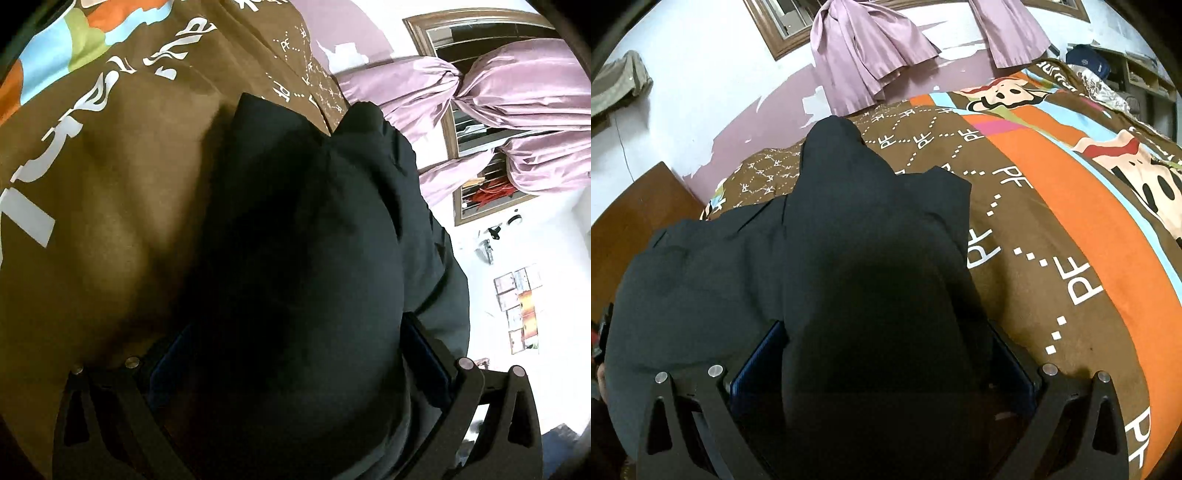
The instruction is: Fold large clothes
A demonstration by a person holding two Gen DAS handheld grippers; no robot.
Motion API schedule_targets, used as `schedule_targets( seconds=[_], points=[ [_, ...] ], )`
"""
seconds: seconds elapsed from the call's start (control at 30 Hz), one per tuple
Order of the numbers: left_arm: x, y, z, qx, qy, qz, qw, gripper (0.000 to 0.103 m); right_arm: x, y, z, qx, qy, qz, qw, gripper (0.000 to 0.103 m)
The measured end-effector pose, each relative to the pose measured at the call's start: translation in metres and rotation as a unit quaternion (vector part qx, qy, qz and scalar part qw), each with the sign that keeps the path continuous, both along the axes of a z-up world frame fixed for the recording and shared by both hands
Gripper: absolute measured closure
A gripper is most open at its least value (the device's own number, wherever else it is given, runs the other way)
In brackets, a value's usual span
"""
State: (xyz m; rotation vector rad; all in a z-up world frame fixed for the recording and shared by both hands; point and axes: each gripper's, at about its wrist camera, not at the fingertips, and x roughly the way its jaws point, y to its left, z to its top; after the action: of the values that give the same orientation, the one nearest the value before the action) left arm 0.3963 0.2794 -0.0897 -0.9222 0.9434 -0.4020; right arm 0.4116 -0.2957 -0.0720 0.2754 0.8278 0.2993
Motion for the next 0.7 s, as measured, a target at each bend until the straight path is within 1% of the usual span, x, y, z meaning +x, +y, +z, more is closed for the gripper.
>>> schedule_targets(
  seconds=[0.07,0.3,0.43,0.57,0.7],
  points=[
    [0.0001,0.0,0.0022,0.009,-0.003,-0.001,1.0,0.001,-0.0001,0.0016,0.0002,0.002,-0.001,0.0,1.0,0.0],
    [-0.0019,0.0012,0.0001,0.004,-0.008,-0.001,1.0,0.001,-0.0025,0.0031,-0.0009,-0.003,-0.001,-0.001,1.0,0.0],
    [-0.0049,-0.0021,-0.0003,0.003,-0.01,-0.001,0.9999,0.001,-0.0014,0.0051,-0.002,-0.01,0.009,0.016,1.0,0.0],
    [-0.0025,-0.005,0.0018,0.003,-0.011,-0.001,0.9999,0.001,-0.0017,0.0029,-0.0043,-0.001,0.012,0.033,0.999,0.0],
    [-0.0042,-0.0081,0.0064,0.015,-0.007,0.003,0.9999,0.001,-0.0043,0.0043,-0.0042,-0.001,0.007,0.045,0.999,0.001]
  ],
)
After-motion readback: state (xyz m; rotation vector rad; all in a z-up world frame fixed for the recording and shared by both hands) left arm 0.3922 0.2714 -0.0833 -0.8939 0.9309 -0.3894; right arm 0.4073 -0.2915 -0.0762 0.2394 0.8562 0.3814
